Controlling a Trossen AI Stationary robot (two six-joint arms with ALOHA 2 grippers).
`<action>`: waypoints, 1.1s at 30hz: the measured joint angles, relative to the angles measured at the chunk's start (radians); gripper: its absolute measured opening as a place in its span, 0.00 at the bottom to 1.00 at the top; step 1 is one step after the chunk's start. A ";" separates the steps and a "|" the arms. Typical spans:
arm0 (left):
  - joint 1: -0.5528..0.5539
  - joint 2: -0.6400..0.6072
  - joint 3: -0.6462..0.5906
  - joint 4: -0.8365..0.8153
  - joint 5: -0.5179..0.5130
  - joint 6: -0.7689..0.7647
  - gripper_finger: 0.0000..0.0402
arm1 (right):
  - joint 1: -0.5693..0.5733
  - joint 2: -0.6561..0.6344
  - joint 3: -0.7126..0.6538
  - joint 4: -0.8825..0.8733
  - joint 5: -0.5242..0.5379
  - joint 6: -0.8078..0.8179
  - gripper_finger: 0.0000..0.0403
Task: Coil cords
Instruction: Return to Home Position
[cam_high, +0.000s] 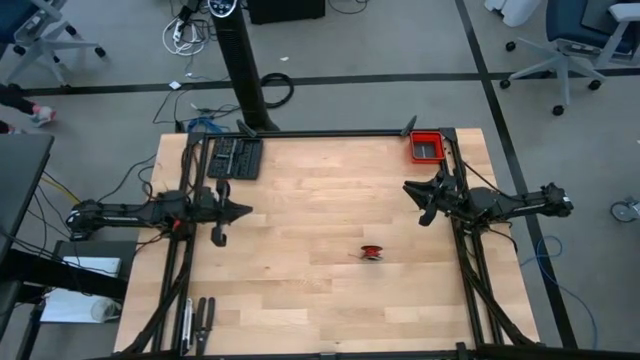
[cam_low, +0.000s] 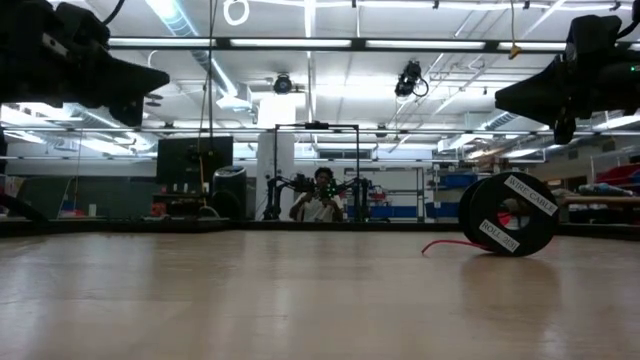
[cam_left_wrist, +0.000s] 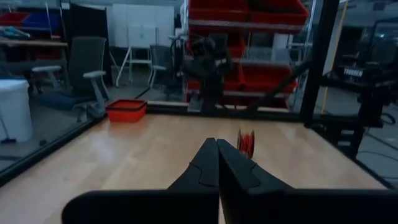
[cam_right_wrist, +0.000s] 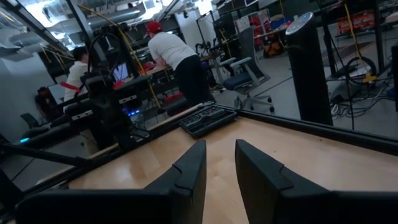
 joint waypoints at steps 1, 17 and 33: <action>0.000 0.000 0.000 0.009 0.000 0.000 0.00 | 0.000 0.000 0.000 0.001 0.000 0.000 0.21; 0.000 0.000 0.000 0.040 0.004 0.000 0.00 | 0.000 0.000 0.000 0.001 0.000 0.000 0.21; 0.000 0.000 0.000 0.041 0.004 0.000 0.00 | 0.000 0.000 0.000 0.001 0.001 0.000 0.21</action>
